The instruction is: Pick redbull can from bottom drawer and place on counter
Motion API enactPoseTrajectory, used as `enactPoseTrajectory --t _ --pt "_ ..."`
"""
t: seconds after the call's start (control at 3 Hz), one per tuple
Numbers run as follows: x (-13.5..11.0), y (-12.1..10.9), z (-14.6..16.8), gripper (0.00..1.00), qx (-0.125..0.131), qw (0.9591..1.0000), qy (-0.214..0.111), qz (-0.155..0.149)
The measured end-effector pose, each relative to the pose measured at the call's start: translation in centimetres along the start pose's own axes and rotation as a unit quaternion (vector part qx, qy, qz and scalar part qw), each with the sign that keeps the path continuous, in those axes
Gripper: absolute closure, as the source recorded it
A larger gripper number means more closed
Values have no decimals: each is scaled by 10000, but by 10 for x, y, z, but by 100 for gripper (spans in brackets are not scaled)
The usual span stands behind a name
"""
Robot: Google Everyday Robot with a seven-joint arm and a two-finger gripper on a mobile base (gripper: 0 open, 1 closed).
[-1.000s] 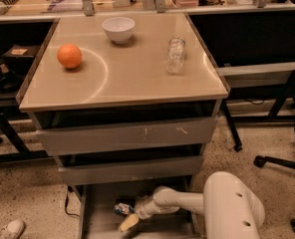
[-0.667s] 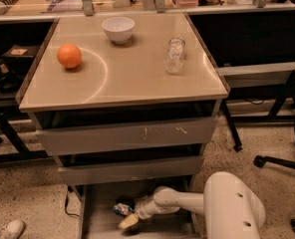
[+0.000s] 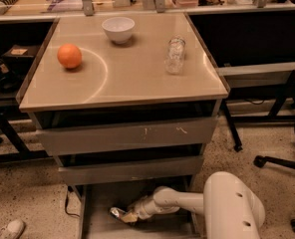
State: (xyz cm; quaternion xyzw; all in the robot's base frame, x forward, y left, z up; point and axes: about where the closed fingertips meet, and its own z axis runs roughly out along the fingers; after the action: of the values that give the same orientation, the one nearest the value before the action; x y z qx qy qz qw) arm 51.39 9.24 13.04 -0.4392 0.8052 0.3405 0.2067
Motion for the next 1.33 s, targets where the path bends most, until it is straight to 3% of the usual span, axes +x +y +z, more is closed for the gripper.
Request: enactPoseTrajectory --t 0.33,0.67,1.33 --pt "0 0 0 89 0 10000 0 0" --pt "0 0 0 100 0 10000 -1 1" --pt "-23 18 -30 100 66 9993 -239 286"
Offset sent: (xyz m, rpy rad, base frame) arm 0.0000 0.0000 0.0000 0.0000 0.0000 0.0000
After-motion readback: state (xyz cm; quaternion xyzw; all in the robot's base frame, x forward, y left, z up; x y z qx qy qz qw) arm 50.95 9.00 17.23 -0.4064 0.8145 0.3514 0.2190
